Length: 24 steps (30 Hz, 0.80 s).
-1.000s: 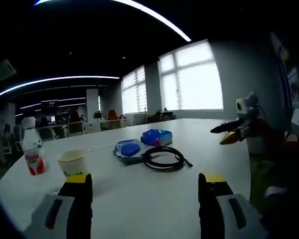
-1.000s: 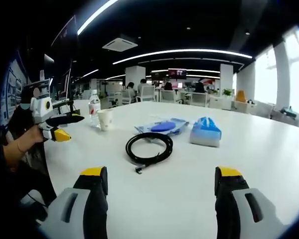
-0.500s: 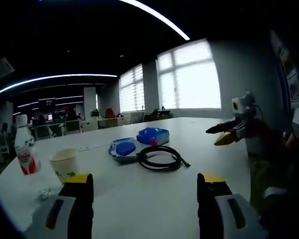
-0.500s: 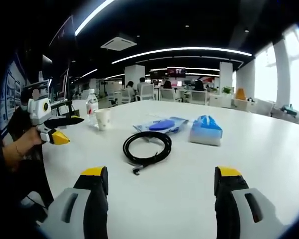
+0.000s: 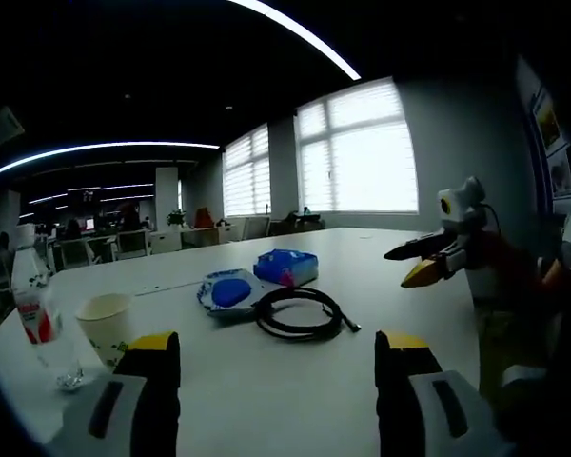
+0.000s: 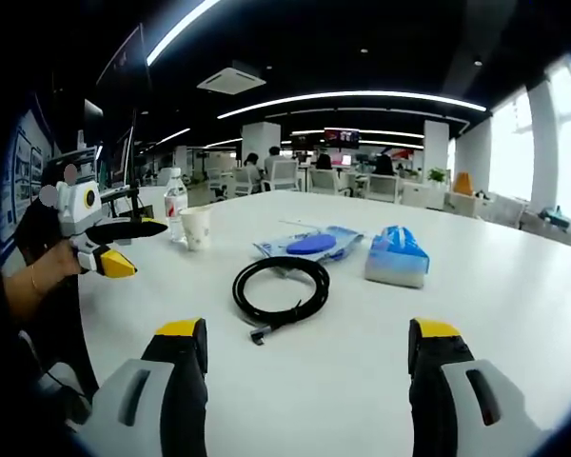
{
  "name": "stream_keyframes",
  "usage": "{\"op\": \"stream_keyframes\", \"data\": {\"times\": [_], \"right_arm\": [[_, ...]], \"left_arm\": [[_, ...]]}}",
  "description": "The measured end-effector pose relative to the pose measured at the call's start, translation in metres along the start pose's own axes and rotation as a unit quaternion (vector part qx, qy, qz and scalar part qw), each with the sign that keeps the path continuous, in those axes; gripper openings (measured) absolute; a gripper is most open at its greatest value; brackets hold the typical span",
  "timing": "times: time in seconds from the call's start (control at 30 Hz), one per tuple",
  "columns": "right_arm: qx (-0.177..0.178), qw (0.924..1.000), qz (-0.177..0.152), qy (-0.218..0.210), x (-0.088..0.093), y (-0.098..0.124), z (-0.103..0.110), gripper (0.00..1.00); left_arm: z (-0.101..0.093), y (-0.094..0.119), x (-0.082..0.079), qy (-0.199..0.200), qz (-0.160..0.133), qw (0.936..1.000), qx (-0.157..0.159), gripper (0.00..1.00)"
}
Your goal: Arrange the tabletop items into an orderly group along one side of the table until the central work area is clear of visible clutter.
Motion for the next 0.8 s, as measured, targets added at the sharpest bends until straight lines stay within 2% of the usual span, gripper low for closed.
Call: {"op": "stream_keyframes", "data": {"times": [0.8], "right_arm": [[-0.015, 0.9998, -0.003, 0.01, -0.017, -0.023, 0.004, 0.81]], "left_arm": [[0.004, -0.031, -0.007, 0.005, 0.009, 0.9999, 0.011, 0.8]]}}
Point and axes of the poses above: the point that each gripper's makers call its tool centre point, and the gripper's own axes: y roughly backward along the fingers, z roughly to its left, x roughly out of its underside, the point moved 3 cm from there along y, roughly backward along the fingers, and after that the axes turned 7 degrees about x, right-handed, at the moved point
